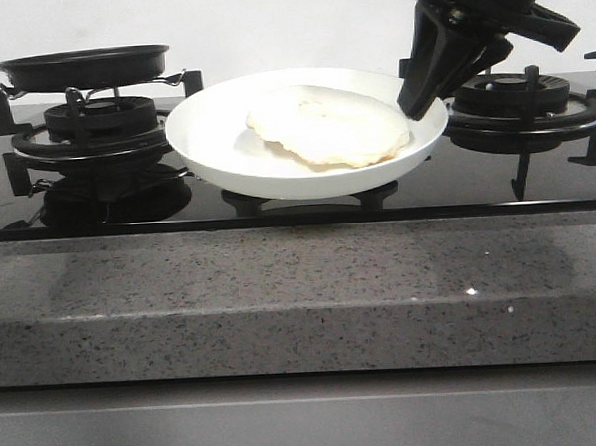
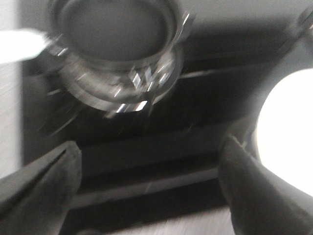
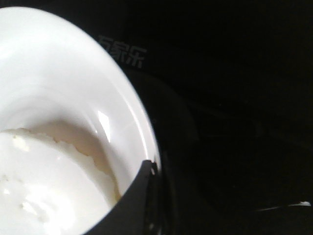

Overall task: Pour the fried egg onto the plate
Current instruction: 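Lower the empty pan back onto its burner and release with the left gripper, then lower the plate with the right gripper back between the burners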

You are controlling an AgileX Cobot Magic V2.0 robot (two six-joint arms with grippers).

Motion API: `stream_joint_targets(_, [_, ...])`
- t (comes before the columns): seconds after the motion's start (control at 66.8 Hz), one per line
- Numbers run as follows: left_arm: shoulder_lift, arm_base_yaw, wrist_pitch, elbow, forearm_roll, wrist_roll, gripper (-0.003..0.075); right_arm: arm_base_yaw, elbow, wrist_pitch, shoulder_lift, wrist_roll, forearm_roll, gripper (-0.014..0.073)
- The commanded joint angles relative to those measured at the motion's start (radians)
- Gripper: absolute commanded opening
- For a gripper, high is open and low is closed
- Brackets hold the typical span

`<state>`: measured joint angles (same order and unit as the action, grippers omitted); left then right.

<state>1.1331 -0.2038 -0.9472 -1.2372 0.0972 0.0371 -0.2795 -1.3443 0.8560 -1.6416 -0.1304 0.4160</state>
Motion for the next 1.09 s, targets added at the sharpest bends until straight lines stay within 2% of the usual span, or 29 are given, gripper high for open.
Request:
stream_joint_targets(0.0, [-0.086,-0.065,0.027,0.023,-0.120,-0.125,0.0566,0.001,-0.024,-0.034,0.036,-0.008,0.023,-0.0067])
stream_joint_targets(0.135, [-0.180,-0.108,0.005,0.105,-0.147,-0.150,0.0566,0.001,-0.024,-0.034,0.036,-0.008,0.023,-0.0067])
stream_joint_targets(0.314, [-0.280,-0.114,-0.060,0.206,-0.107,-0.150,0.0566,0.001,-0.024,-0.034,0.036,-0.008,0.023,-0.0067])
stream_joint_targets(0.644, [-0.369,-0.114,-0.077,0.262,-0.097,-0.150,0.0566,0.001,-0.042,-0.038,0.032,-0.009,0.021,-0.0067])
stream_joint_targets(0.763, [-0.369,-0.114,-0.077,0.262,-0.097,-0.150,0.0566,0.005,-0.134,-0.007,0.025,-0.009,0.021,-0.0067])
stream_joint_targets(0.943, [-0.369,-0.114,-0.069,0.262,-0.097,-0.150,0.0566,0.017,-0.367,0.092,-0.056,-0.007,0.021,-0.0067])
stream_joint_targets(1.078, [-0.369,-0.114,-0.066,0.262,-0.097,-0.150,0.0566,0.038,-0.539,0.150,-0.156,0.056,0.021,-0.0067])
